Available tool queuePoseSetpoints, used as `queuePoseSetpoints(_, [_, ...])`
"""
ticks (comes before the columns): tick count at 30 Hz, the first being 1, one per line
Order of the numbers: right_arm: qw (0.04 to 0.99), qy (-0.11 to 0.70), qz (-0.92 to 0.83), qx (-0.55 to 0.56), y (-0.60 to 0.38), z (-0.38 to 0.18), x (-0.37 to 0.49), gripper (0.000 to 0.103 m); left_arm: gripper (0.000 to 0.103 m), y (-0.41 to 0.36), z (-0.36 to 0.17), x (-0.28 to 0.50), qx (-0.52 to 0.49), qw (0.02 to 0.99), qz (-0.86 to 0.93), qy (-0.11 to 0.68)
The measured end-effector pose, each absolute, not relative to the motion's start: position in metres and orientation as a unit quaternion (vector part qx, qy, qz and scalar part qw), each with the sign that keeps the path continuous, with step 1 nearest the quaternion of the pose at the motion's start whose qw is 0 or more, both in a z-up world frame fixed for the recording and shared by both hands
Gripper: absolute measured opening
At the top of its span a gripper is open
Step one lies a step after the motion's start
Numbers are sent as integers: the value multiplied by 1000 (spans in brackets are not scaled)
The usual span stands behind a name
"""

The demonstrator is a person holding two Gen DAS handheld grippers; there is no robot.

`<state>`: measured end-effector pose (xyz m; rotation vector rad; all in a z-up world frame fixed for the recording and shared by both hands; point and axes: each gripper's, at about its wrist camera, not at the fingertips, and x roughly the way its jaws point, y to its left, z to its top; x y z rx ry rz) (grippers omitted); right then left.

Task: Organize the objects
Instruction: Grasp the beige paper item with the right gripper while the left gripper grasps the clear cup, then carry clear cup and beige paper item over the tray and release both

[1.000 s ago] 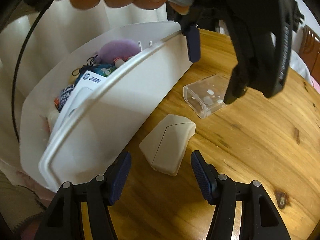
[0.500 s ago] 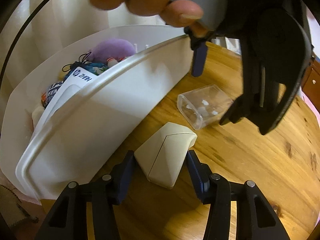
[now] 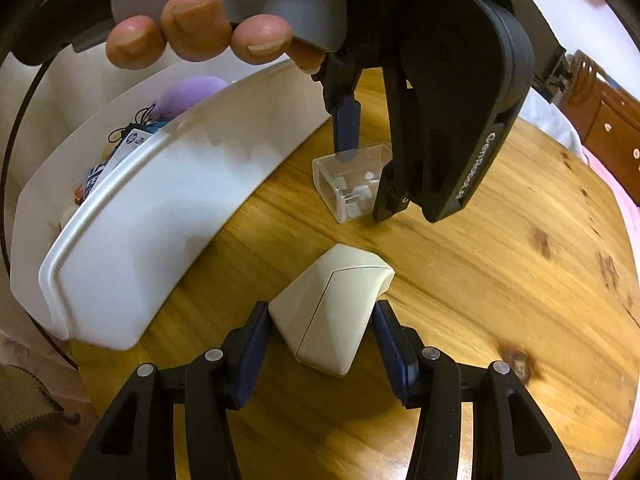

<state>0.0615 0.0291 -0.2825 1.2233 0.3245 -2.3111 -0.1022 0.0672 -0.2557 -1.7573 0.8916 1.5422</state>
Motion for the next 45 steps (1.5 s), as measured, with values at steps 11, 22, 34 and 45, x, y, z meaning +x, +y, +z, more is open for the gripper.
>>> queuePoseSetpoints(11, [238, 95, -861, 439, 37, -261, 60, 52, 53, 79, -236, -92, -673, 282, 627, 271])
queuePoseSetpoints(22, [238, 100, -885, 388, 45, -177, 73, 52, 53, 29, -111, -89, -627, 274, 712, 157])
queuePoseSetpoints(34, [269, 89, -902, 326, 4, -76, 72, 52, 53, -128, 1, -74, -527, 189, 826, 62])
queuePoseSetpoints(45, [299, 137, -897, 294, -79, -26, 74, 52, 53, -224, -1, -38, -480, 96, 872, 8])
